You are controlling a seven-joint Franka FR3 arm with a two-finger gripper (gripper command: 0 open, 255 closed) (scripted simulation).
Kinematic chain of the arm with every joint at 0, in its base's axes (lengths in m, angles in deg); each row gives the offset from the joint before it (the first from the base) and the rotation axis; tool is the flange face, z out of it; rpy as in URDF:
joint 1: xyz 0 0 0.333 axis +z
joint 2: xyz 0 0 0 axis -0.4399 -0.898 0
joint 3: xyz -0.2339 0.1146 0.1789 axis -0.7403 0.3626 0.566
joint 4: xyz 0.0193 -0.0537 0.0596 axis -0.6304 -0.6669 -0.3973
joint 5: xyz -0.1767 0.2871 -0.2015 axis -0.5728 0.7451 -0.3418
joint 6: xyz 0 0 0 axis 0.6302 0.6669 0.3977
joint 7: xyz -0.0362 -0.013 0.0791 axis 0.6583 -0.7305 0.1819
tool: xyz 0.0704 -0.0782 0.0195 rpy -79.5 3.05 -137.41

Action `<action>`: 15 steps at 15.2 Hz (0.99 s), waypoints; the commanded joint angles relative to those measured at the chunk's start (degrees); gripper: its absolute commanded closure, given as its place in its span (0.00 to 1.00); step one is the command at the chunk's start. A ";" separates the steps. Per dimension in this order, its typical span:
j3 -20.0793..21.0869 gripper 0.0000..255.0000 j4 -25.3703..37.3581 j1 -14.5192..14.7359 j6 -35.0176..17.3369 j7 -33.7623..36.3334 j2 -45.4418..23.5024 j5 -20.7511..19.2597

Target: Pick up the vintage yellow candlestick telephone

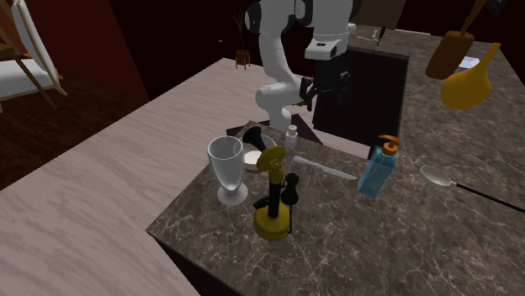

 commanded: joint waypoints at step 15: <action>-0.52 0.00 22.39 -9.62 -3.11 20.49 -30.60 -4.61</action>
